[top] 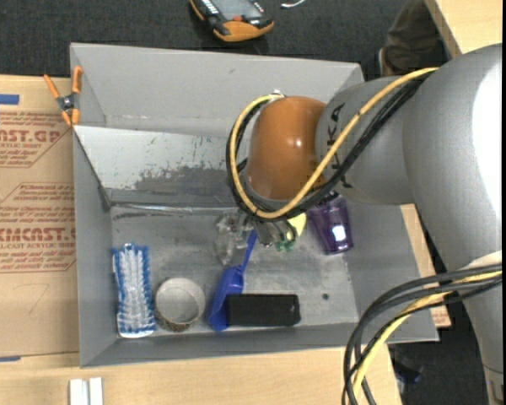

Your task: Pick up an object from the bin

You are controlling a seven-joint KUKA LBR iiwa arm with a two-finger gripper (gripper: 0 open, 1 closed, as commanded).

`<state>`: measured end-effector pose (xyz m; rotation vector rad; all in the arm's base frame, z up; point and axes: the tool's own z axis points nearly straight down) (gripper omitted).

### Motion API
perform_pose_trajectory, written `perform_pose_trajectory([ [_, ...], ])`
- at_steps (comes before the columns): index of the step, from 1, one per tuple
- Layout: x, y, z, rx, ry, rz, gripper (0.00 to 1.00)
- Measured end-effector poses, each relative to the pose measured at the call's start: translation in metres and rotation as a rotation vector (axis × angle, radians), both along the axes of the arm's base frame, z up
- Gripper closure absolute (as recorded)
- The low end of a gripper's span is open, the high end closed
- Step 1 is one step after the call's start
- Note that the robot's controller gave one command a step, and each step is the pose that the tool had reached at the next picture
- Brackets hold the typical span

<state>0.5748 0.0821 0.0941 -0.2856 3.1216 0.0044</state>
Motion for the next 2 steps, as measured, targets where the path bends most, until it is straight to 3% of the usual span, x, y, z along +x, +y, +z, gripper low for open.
perform_pose_trajectory([
  [1, -0.0484, -0.002, -0.0227, -0.001, -0.004, 0.366, 1.0],
  [2, -0.0571, -0.0008, -0.0244, -0.002, -0.003, 0.391, 1.0],
])
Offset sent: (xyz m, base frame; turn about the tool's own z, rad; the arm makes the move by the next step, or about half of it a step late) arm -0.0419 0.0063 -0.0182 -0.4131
